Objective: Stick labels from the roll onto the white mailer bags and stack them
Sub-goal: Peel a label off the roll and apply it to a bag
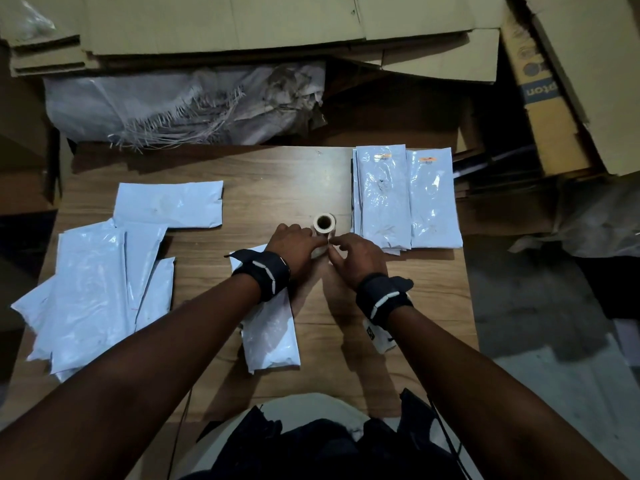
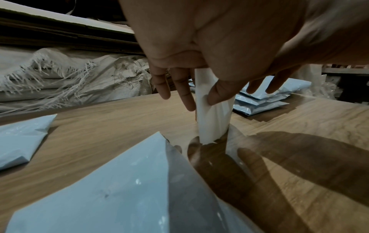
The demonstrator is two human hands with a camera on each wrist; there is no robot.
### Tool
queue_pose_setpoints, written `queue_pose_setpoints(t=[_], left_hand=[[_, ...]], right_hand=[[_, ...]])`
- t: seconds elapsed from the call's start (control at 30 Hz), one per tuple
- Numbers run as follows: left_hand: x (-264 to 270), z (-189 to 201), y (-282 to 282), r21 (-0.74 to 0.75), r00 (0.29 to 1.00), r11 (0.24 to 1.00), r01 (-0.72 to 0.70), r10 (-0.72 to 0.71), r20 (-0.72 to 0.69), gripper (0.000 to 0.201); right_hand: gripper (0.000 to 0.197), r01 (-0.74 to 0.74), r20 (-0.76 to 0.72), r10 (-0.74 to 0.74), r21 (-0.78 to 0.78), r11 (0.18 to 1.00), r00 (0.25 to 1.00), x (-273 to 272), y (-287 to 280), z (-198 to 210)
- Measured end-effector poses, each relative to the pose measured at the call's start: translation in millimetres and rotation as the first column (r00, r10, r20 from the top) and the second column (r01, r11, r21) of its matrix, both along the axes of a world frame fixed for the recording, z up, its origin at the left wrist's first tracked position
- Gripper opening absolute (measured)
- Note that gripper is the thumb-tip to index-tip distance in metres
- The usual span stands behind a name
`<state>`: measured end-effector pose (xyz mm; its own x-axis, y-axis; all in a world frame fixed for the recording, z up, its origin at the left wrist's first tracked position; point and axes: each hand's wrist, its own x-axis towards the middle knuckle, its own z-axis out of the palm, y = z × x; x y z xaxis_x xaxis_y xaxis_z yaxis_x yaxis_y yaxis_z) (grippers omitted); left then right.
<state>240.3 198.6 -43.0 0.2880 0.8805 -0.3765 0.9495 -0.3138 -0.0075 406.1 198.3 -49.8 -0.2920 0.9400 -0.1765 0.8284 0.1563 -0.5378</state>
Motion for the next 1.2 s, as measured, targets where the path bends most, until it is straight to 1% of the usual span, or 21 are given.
queue_pose_setpoints(t=[0.1,0.27,0.4,0.6,0.77,0.87,1.03,1.2], left_hand=[[-0.2,1.7,0.4,0.002,1.0,1.0,0.004,-0.004,-0.008,0.031],[-0.3,2.8,-0.6,-0.005,1.0,1.0,0.007,-0.007,0.008,0.038],[1.3,2.6,-0.4,-0.004,1.0,1.0,-0.002,0.002,0.011,0.034],[-0.1,3.6,0.6,0.001,1.0,1.0,-0.004,0.004,0.004,0.03],[-0.3,4.2,-0.4,-0.01,1.0,1.0,0.001,-0.001,0.025,0.037],[-0.3,3.6,-1.0,-0.005,0.999,1.0,-0.016,0.016,0.043,0.042],[-0.4,2.4,0.0,-0.009,0.999,1.0,-0.021,0.022,0.042,0.037],[0.5,0.7,-0.4,-0.007,0.999,1.0,-0.027,0.027,0.031,0.034]], right_hand=[[0.023,0.0,-0.006,0.0,0.001,1.0,1.0,1.2,0.7,-1.1],[0.023,0.013,-0.001,-0.013,-0.006,1.0,1.0,2.7,2.3,-0.5],[0.026,-0.01,0.03,0.011,-0.007,1.0,0.999,1.4,3.5,0.7],[0.026,-0.017,0.035,0.019,-0.046,0.999,0.999,1.3,5.6,-0.1],[0.022,0.048,0.01,-0.048,-0.069,0.996,0.999,0.4,7.0,0.5],[0.02,0.042,0.012,-0.041,-0.065,0.997,0.999,0.6,6.9,0.6],[0.026,0.022,0.046,-0.02,-0.038,0.999,0.999,-1.0,6.1,0.6],[0.027,0.018,0.081,-0.013,-0.053,0.998,0.997,-0.5,9.9,2.9]])
